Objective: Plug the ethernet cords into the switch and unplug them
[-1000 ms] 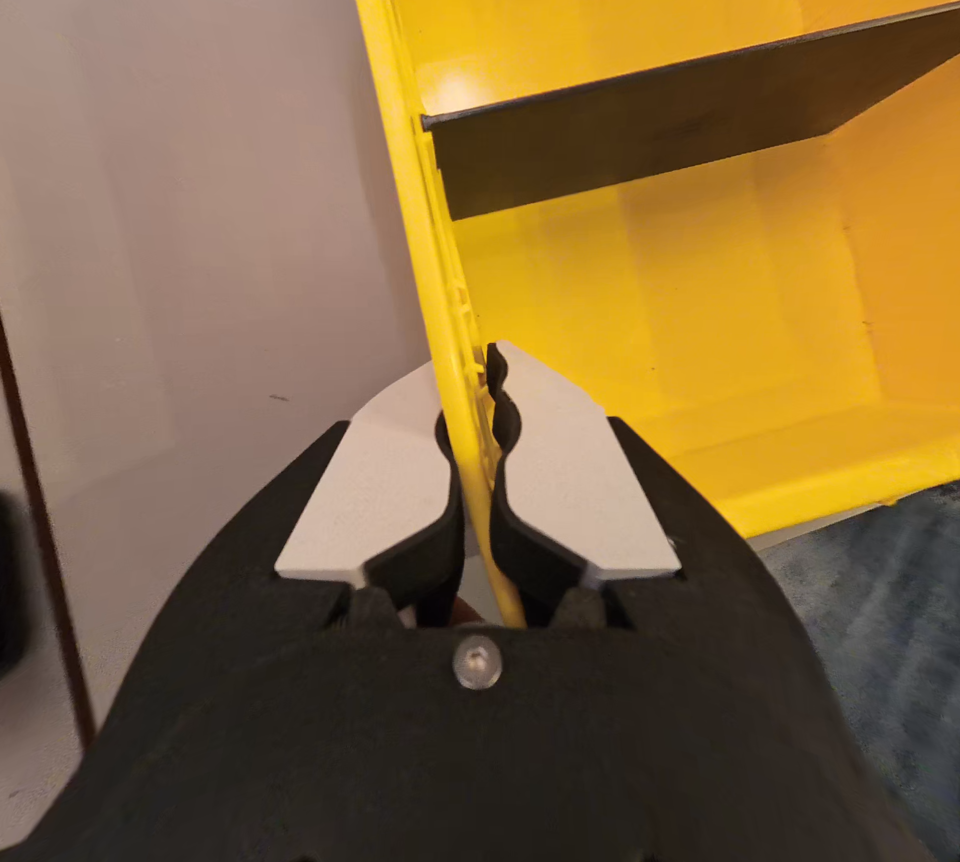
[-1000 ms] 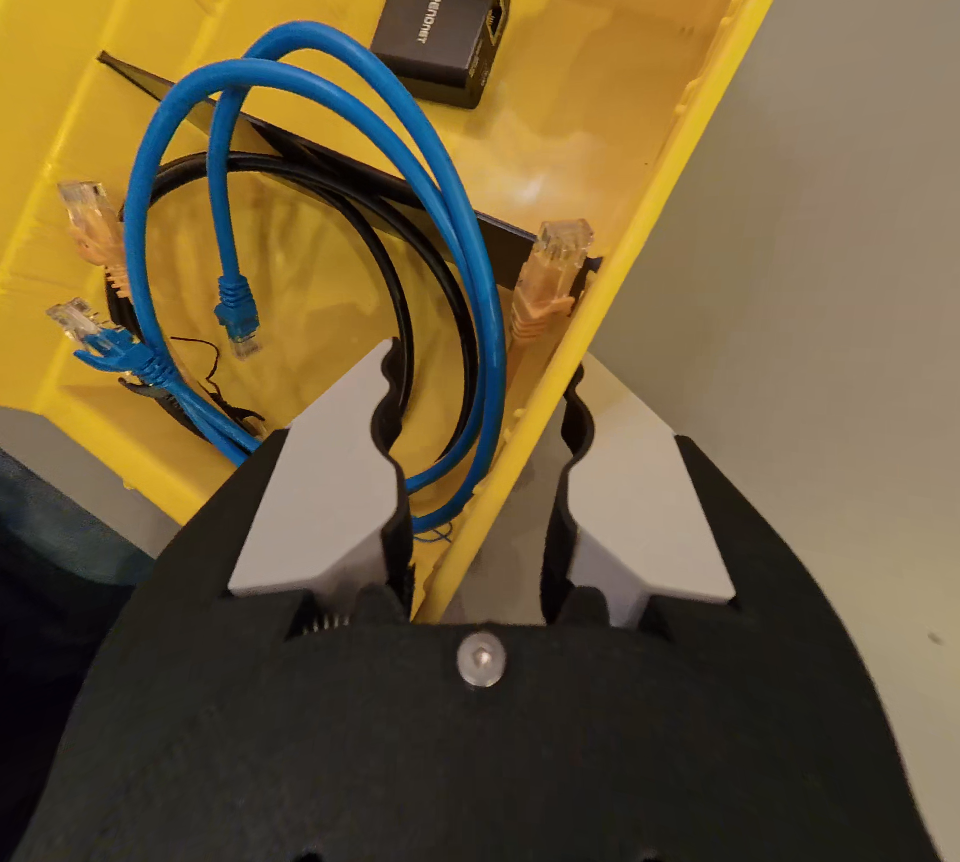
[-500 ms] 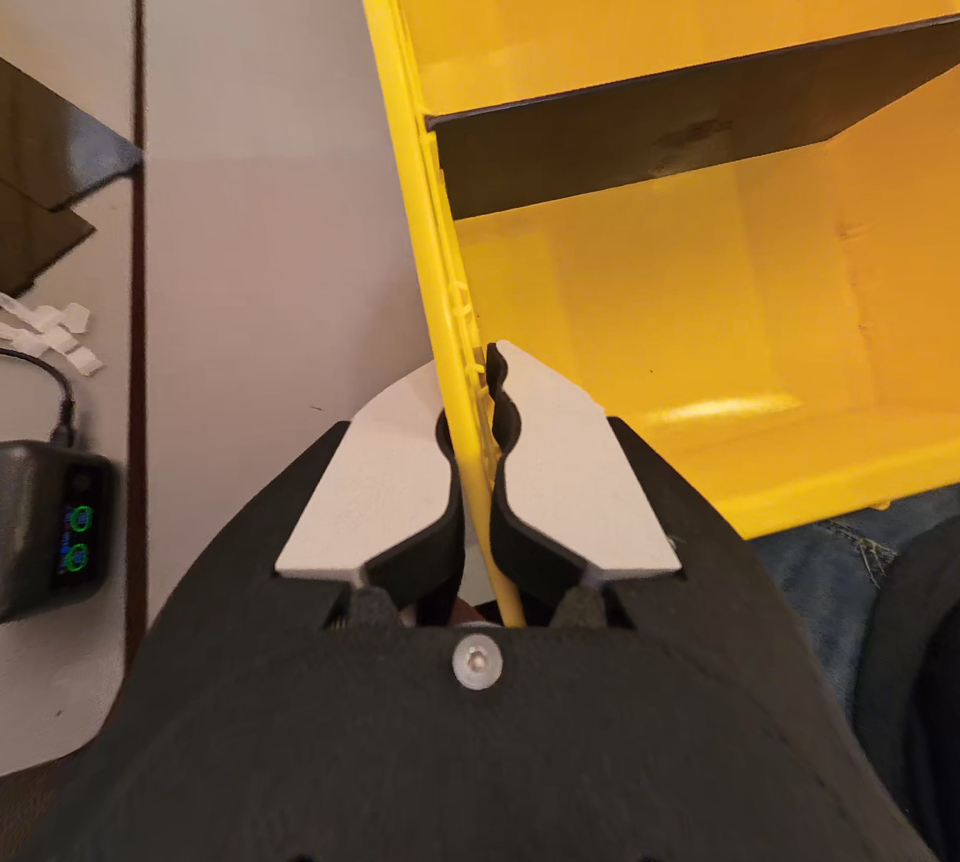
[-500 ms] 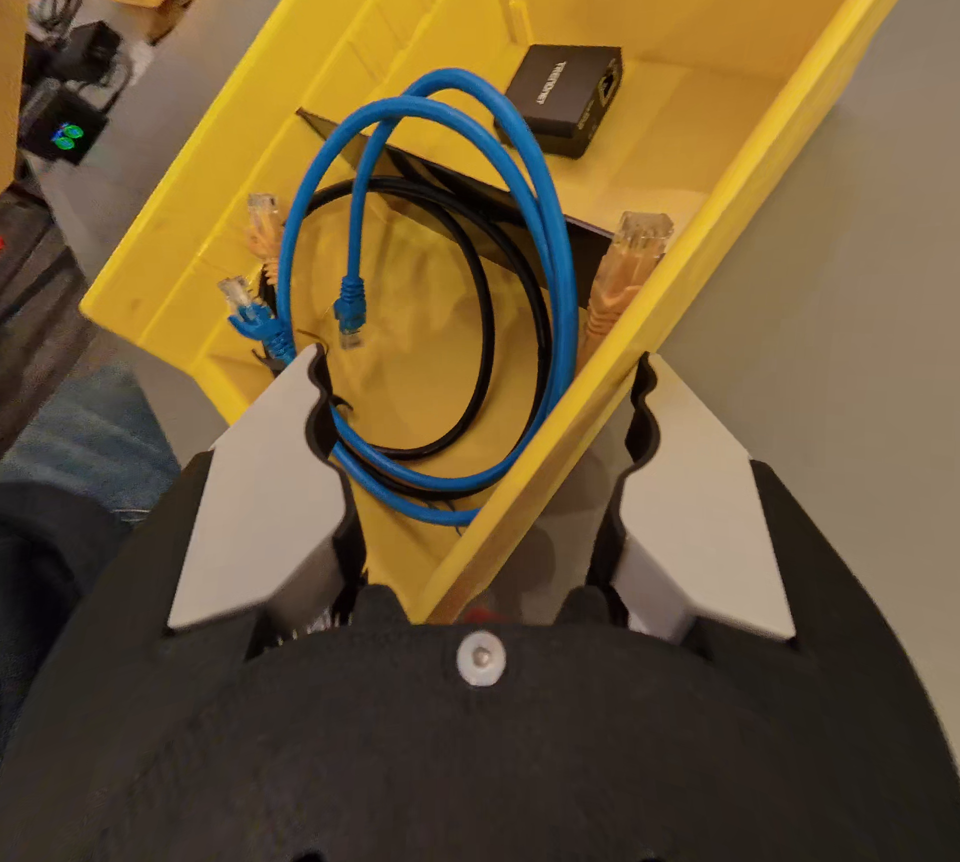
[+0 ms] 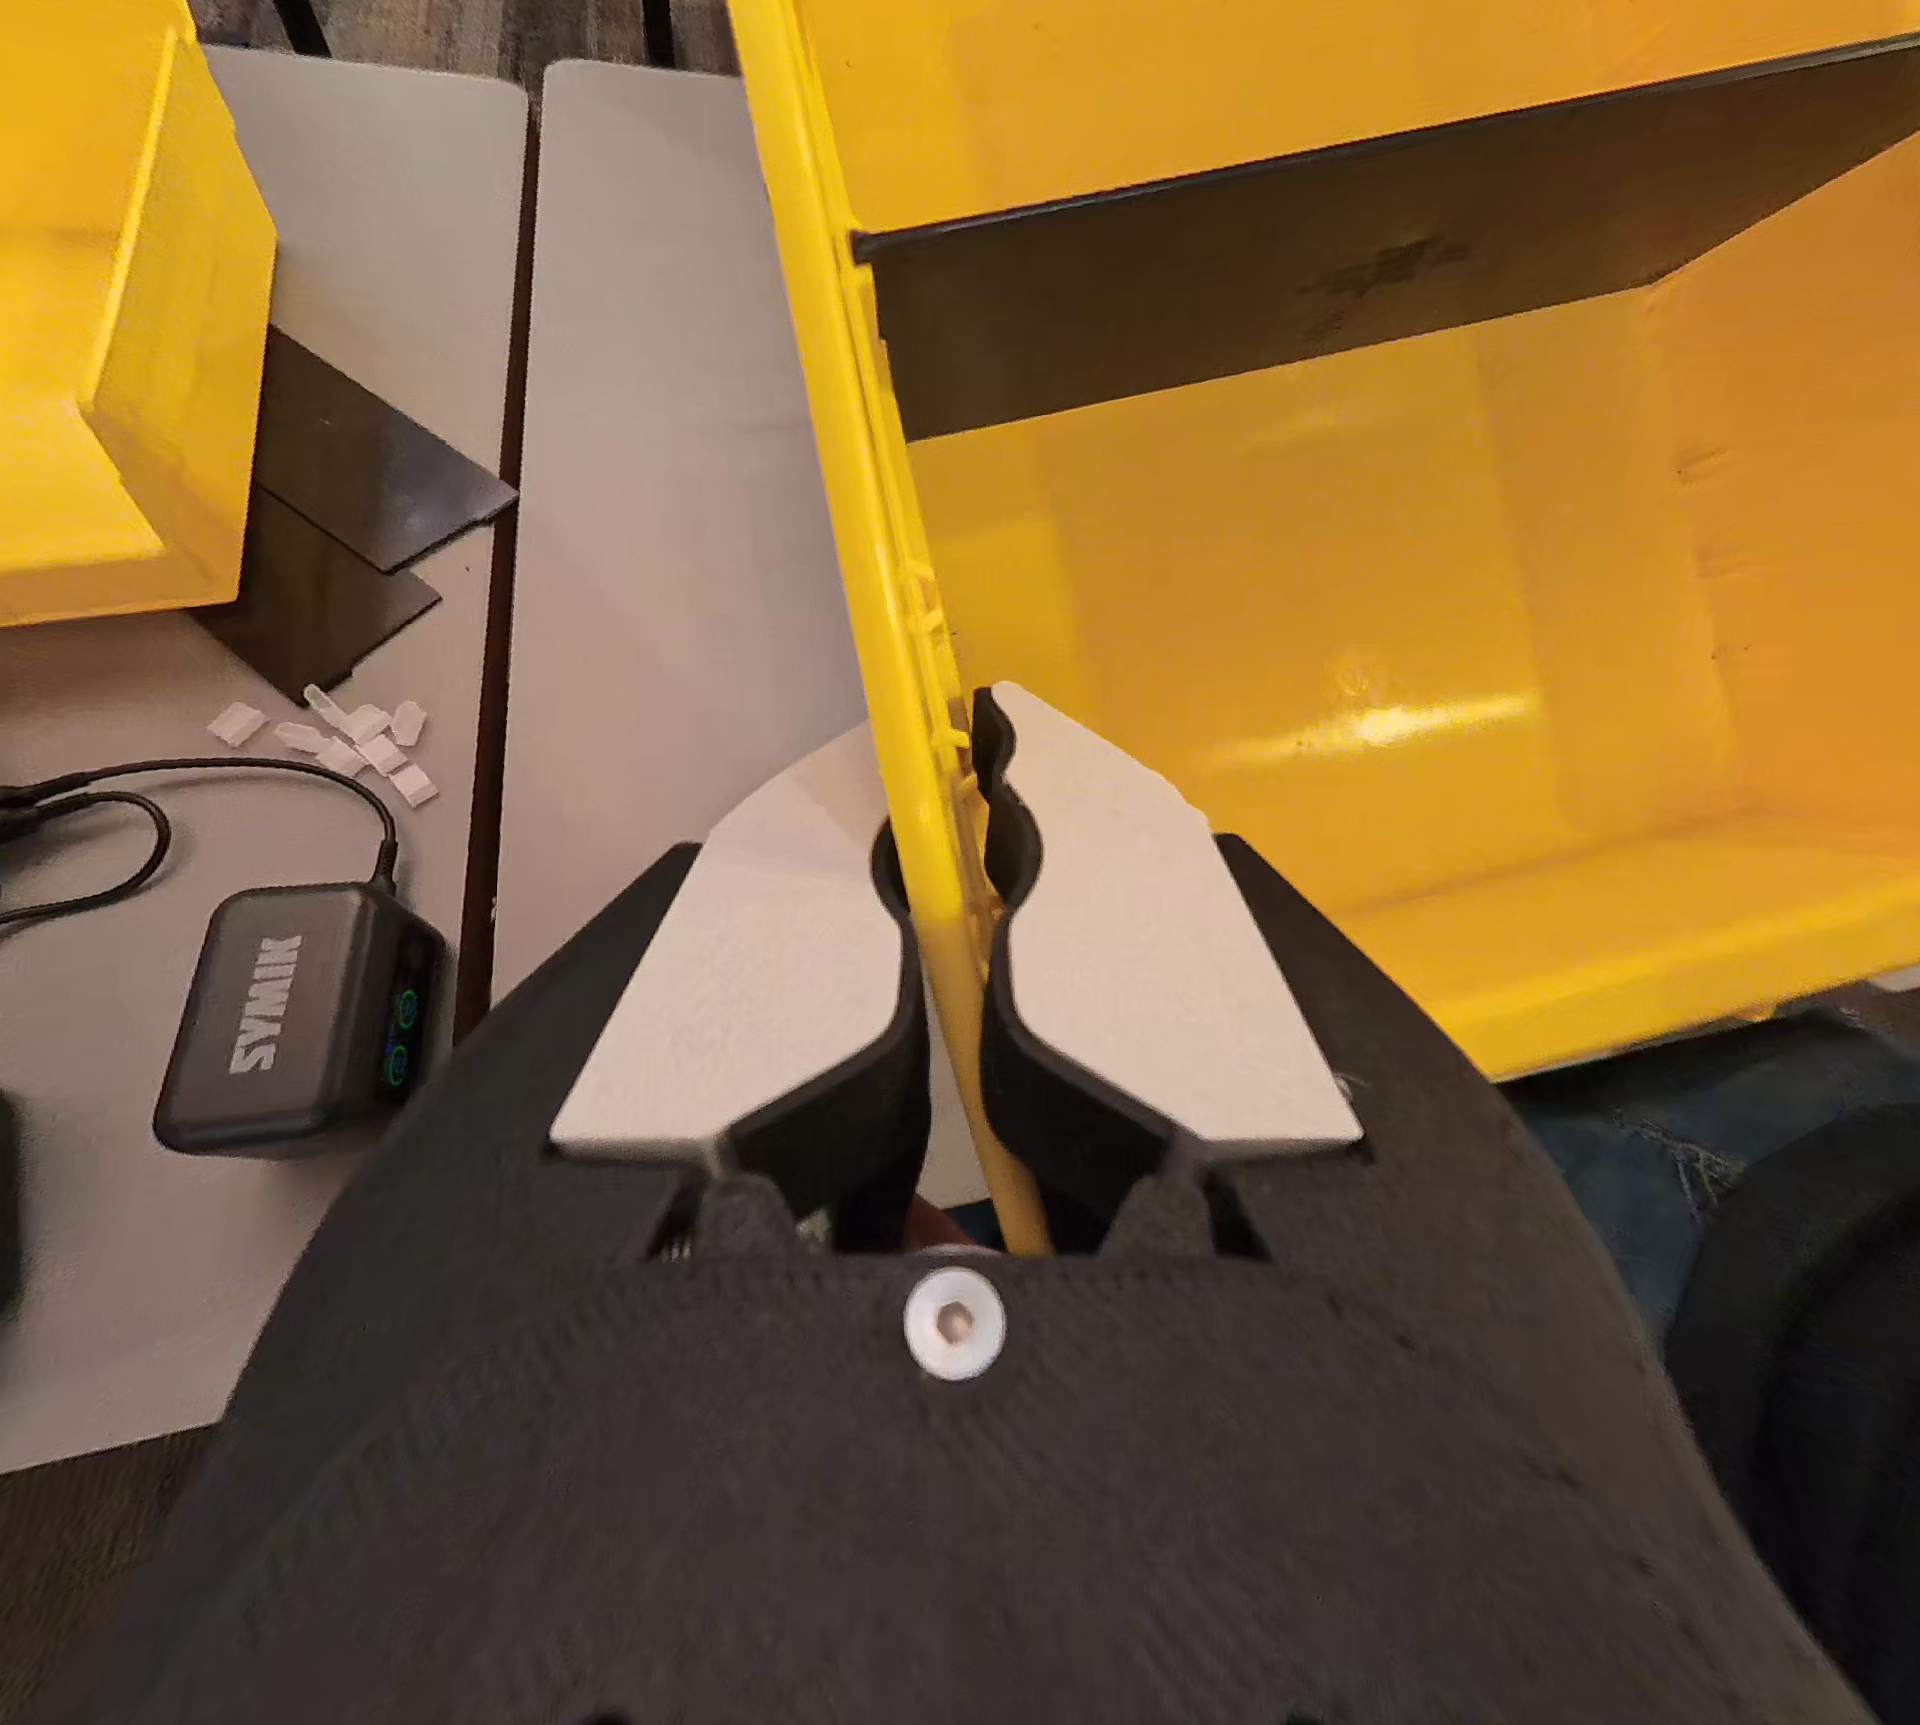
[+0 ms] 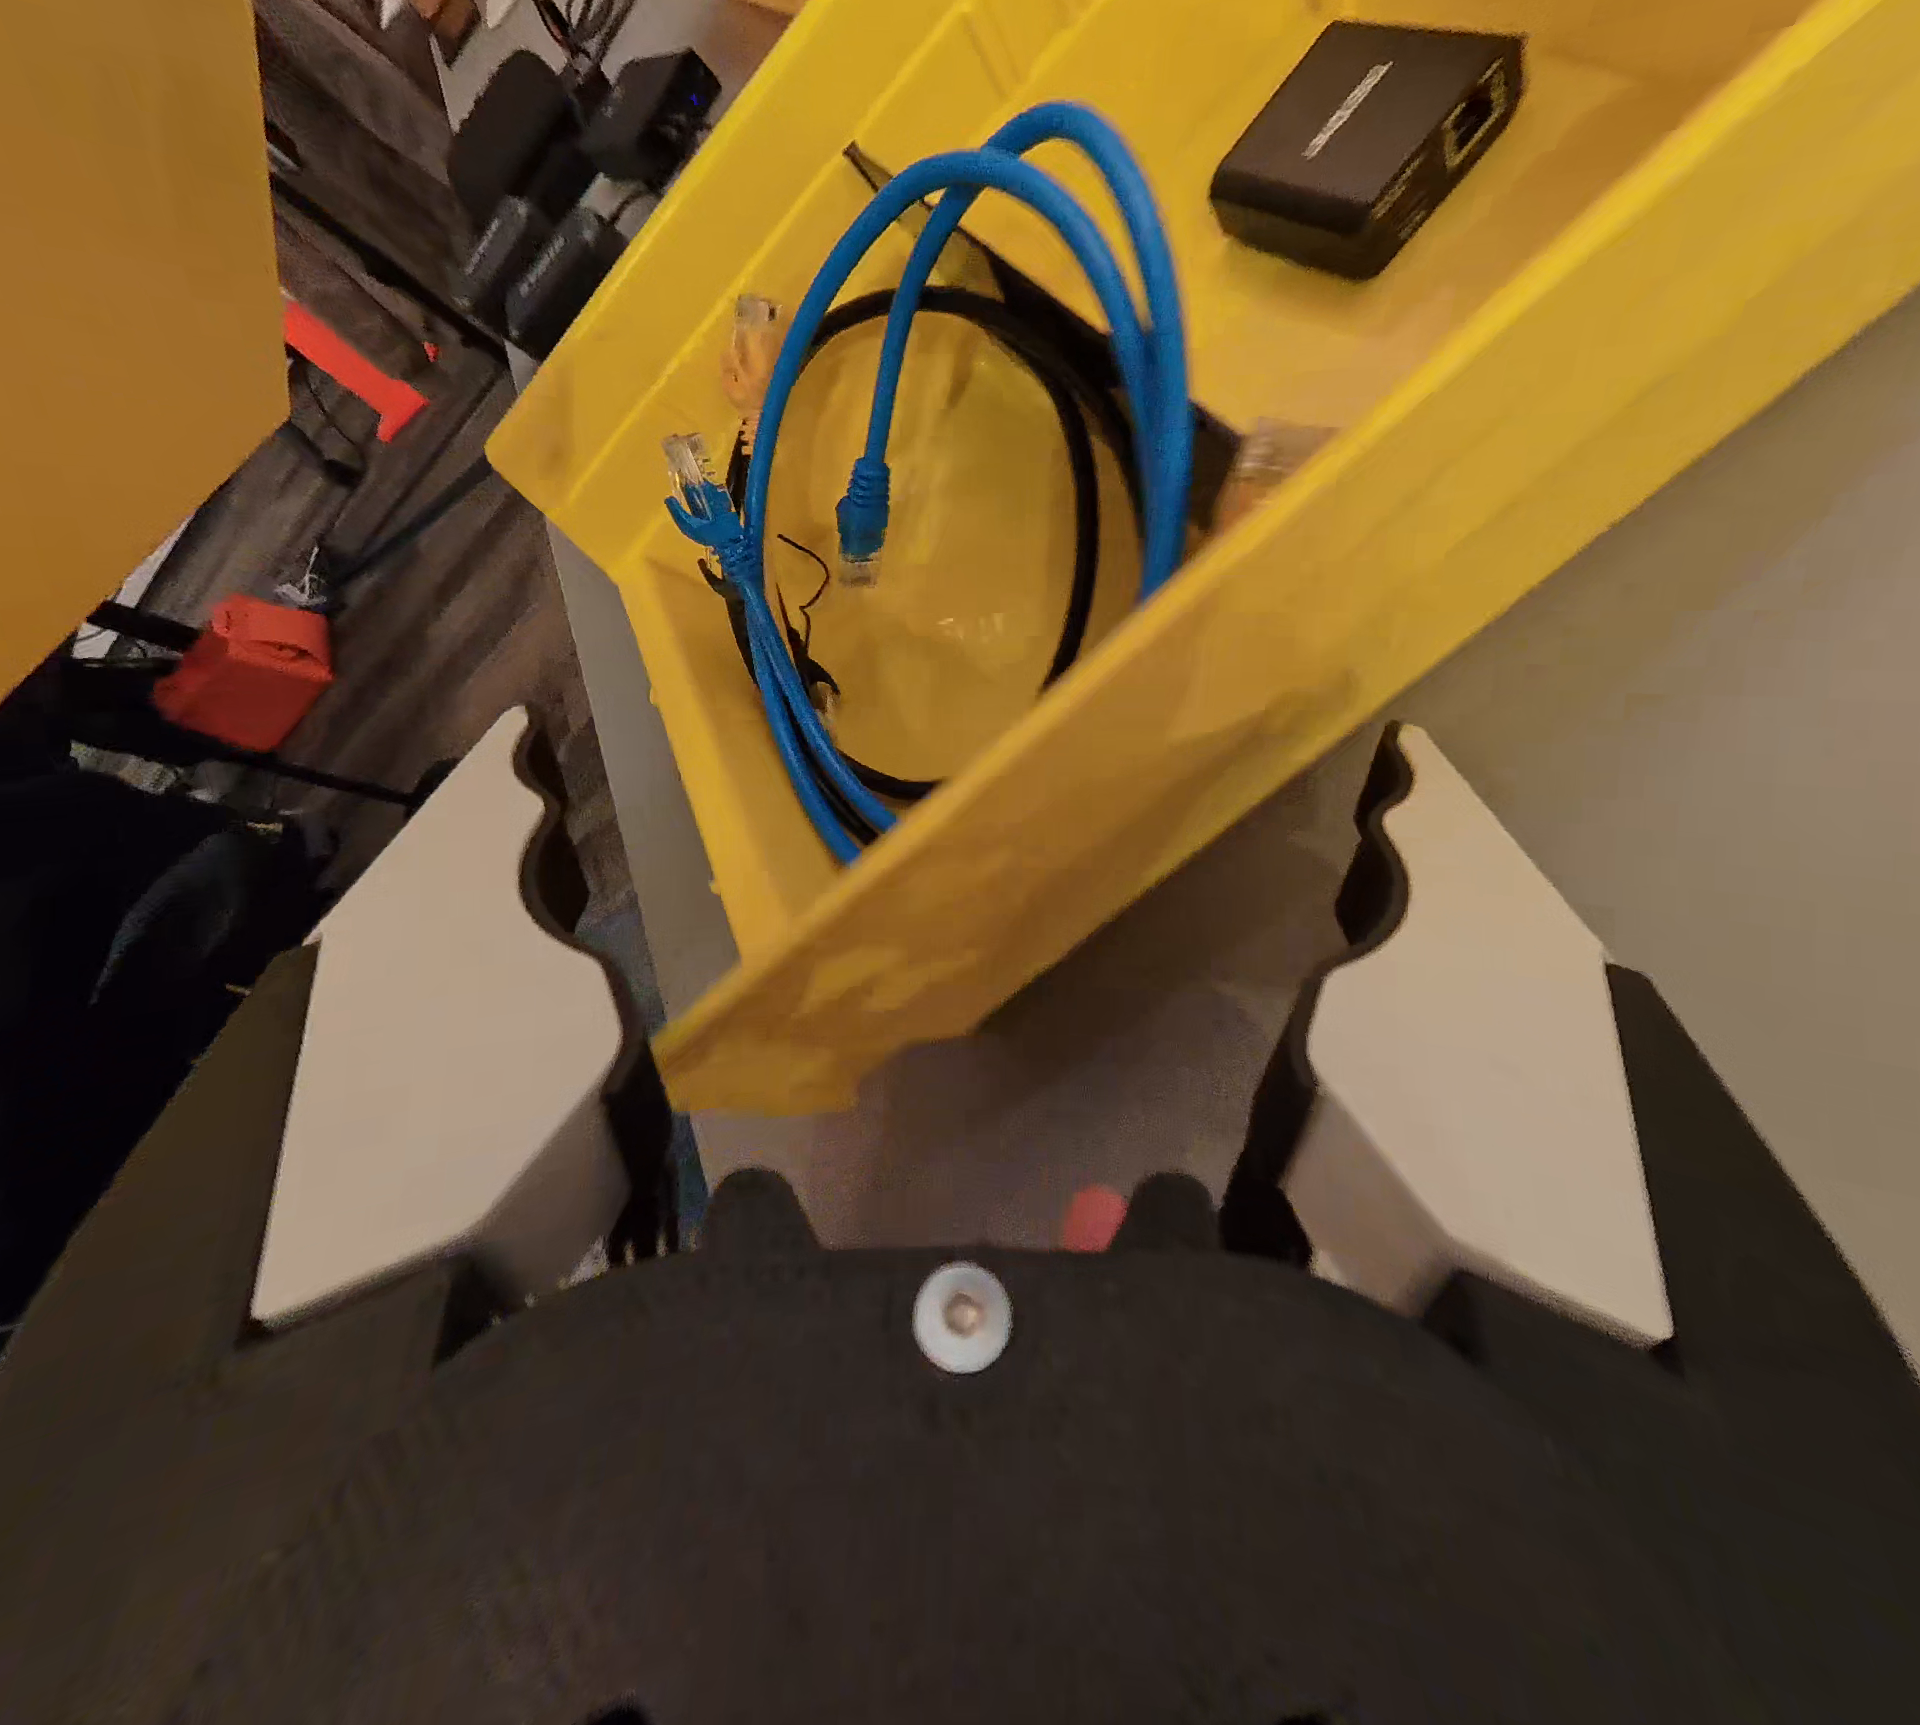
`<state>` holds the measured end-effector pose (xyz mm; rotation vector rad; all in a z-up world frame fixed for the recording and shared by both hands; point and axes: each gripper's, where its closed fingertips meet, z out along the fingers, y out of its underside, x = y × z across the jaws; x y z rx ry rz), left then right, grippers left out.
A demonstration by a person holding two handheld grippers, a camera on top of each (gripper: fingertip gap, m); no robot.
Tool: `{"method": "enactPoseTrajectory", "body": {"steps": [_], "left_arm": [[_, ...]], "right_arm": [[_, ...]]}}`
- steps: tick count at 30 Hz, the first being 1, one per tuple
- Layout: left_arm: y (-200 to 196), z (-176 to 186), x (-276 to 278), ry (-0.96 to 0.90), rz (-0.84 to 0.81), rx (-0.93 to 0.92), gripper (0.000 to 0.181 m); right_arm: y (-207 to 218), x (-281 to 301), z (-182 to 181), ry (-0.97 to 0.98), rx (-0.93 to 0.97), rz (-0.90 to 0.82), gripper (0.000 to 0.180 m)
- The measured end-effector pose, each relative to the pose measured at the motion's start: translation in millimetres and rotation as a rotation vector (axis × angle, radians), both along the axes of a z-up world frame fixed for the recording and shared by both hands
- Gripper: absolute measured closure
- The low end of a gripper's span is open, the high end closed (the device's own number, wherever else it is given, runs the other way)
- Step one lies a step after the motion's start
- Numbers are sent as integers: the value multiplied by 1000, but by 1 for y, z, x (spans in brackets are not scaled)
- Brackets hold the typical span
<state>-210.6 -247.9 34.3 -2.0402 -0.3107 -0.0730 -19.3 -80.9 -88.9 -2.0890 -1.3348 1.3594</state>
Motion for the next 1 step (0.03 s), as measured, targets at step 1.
{"method": "enactPoseTrajectory", "body": {"steps": [1], "left_arm": [[1,4,3,4,-4,6,175]], "right_arm": [[2,-1,2,6,15,-3,32]]}}
